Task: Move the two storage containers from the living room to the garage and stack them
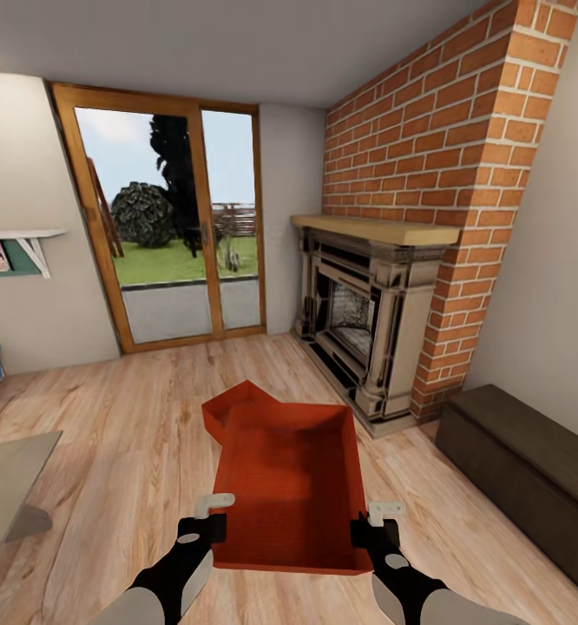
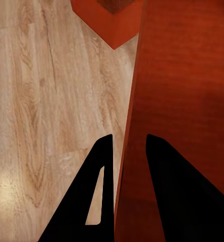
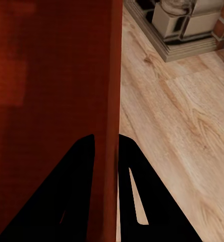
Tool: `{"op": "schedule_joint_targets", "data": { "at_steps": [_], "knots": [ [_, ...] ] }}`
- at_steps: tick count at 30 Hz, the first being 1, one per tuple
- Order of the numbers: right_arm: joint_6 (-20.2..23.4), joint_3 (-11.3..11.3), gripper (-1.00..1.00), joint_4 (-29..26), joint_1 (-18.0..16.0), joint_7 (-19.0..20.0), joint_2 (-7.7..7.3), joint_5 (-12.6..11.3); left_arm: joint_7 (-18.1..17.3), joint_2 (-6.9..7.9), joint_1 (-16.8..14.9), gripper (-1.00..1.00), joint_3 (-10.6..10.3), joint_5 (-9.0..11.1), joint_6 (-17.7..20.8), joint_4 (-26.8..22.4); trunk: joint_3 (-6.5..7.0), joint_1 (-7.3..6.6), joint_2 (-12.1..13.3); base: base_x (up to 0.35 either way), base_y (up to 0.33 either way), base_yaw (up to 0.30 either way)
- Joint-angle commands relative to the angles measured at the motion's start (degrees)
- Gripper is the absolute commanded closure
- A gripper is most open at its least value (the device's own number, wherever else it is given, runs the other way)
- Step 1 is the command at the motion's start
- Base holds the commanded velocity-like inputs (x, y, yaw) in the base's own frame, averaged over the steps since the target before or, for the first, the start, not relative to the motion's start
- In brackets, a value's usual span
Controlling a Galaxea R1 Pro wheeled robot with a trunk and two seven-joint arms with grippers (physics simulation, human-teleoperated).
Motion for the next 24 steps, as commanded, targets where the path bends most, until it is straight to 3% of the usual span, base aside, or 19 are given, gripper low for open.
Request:
{"op": "schedule_joint_targets", "data": {
  "at_steps": [1, 24],
  "knots": [
    [-0.5, -1.8, 1.0, 0.0, -0.1, -0.3, -0.12, -1.1, 0.5, 0.27, 0.0, 1.0, 1.4, -0.6, 0.0, 0.0, 0.02, 0.01, -0.1, 0.0, 0.0, 0.0],
    [-0.5, -1.8, 1.0, 0.0, 0.0, -0.3, -0.09, -1.1, 0.5, 0.27, 0.0, 1.0, 1.4, -0.6, 0.0, 0.0, 2.13, 0.01, -0.1, 0.0, 0.0, 0.0]
  ]
}}
